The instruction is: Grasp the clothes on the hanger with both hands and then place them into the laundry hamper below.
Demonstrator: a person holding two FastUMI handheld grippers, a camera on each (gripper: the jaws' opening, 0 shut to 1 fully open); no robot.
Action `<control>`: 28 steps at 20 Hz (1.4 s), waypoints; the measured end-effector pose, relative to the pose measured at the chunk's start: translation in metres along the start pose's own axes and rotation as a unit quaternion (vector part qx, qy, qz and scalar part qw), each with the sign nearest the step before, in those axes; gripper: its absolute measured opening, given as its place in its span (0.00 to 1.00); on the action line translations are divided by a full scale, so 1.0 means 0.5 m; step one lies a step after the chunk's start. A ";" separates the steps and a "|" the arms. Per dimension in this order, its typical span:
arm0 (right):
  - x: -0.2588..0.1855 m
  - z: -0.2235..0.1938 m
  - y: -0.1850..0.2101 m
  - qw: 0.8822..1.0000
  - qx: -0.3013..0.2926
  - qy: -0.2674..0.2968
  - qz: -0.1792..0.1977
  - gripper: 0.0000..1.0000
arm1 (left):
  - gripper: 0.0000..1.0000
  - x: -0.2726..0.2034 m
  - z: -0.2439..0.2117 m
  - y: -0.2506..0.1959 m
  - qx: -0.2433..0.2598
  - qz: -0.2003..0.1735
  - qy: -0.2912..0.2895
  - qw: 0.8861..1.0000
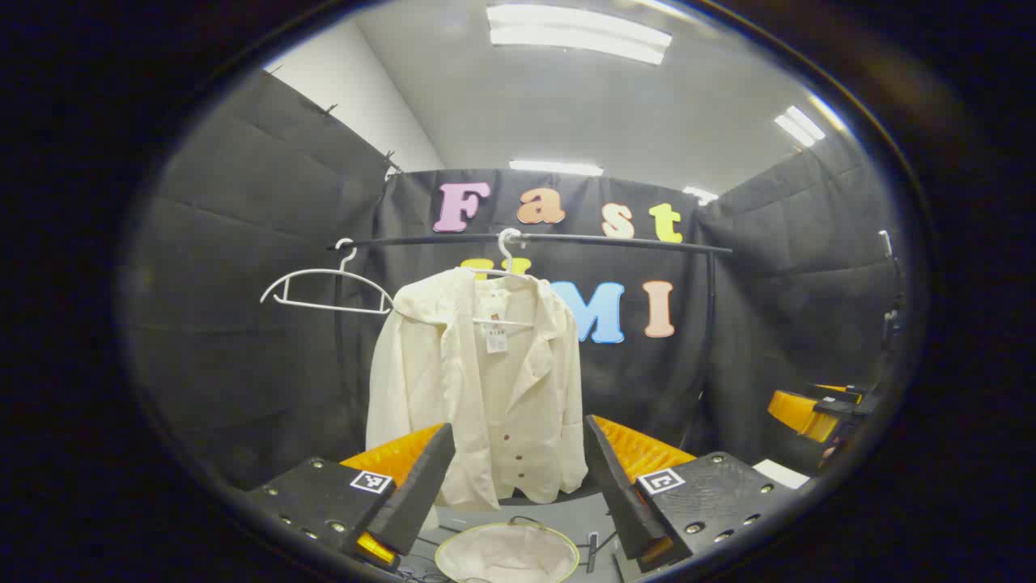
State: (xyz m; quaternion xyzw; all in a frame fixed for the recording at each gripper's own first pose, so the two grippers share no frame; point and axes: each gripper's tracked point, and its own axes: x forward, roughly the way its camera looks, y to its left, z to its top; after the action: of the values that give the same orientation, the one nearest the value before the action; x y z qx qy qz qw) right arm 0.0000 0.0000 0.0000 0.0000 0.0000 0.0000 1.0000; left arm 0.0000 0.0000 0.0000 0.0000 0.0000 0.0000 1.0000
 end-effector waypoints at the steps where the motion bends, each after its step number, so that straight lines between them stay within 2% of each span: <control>1: -0.001 -0.007 0.002 1.000 -0.001 0.002 -0.001 0.98 | 0.96 -0.002 -0.006 0.005 0.000 0.002 0.005 1.000; 3: -0.005 -0.018 0.012 1.000 0.000 0.008 0.003 0.98 | 0.92 -0.010 -0.010 0.017 0.001 0.010 0.008 1.000; 5: -0.005 -0.025 0.015 1.000 -0.003 0.012 0.004 0.97 | 0.94 -0.017 -0.010 0.025 -0.001 0.015 0.005 1.000; 6: -0.005 -0.028 0.020 1.000 -0.005 0.012 0.005 0.98 | 0.91 -0.020 -0.012 0.029 -0.001 0.017 0.006 1.000; 7: -0.007 -0.030 0.023 1.000 -0.006 0.013 0.006 0.98 | 0.93 -0.019 -0.016 0.034 0.000 0.019 0.008 1.000; 10: -0.012 -0.028 0.028 1.000 -0.004 0.010 0.007 0.98 | 0.91 -0.016 -0.030 0.044 -0.003 0.023 0.019 1.000; 12: -0.008 -0.033 0.026 1.000 -0.009 0.012 0.005 0.98 | 0.94 -0.016 -0.028 0.046 -0.009 0.026 0.017 0.999; 18: -0.005 -0.037 0.037 1.000 -0.008 0.018 0.006 0.98 | 0.93 -0.015 -0.042 0.061 -0.012 0.036 0.022 0.999; 23: 0.009 -0.039 0.059 0.999 -0.010 0.031 0.020 0.98 | 0.94 -0.015 -0.034 0.098 -0.020 0.060 0.023 0.998; 27: 0.023 -0.017 0.070 0.999 -0.020 0.021 0.034 0.98 | 0.94 -0.006 -0.019 0.120 -0.021 0.081 0.016 0.996; 28: 0.031 -0.017 0.074 0.999 -0.017 0.023 0.038 0.98 | 0.91 -0.001 -0.016 0.125 -0.020 0.087 0.014 0.996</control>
State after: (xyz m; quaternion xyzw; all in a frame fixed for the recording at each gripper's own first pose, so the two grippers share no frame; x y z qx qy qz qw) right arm 0.0154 0.0369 -0.0085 -0.0173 0.0227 0.0377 0.9989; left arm -0.0007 0.0625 -0.0078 -0.0199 0.0145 0.0872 0.9959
